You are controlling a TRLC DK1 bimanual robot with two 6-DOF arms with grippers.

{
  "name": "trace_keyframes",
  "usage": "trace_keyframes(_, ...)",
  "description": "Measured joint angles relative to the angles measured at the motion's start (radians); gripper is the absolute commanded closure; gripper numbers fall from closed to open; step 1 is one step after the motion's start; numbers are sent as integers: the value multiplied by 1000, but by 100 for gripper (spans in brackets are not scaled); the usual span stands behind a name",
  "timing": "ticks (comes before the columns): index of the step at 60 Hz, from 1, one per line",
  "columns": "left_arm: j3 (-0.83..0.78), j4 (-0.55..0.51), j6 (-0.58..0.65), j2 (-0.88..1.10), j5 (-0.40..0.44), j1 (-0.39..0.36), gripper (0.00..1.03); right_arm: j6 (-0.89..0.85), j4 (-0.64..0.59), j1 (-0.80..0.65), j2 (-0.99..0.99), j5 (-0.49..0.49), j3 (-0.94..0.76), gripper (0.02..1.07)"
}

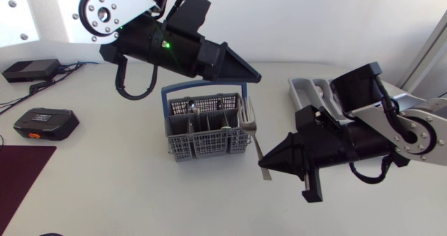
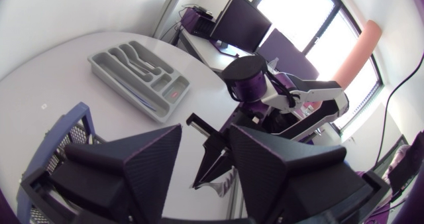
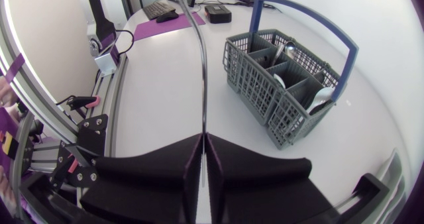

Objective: Unload the cutlery basket into the drawer organizer.

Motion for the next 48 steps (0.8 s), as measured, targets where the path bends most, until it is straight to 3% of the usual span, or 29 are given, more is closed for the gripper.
trace_keyframes(9,3,55,-8,-4,-97,20,32,-26,-5,-74,0,15,-10,98)
trace_keyframes(26,-4,157,5,-33,-485,37,32,-20,26,-362,23,137,34,98)
trace_keyframes(37,-79,189,50,-47,-668,37,32,88,200,-474,142,394,164,98)
trace_keyframes(48,-163,196,91,-77,-740,37,32,180,316,-498,310,612,282,98)
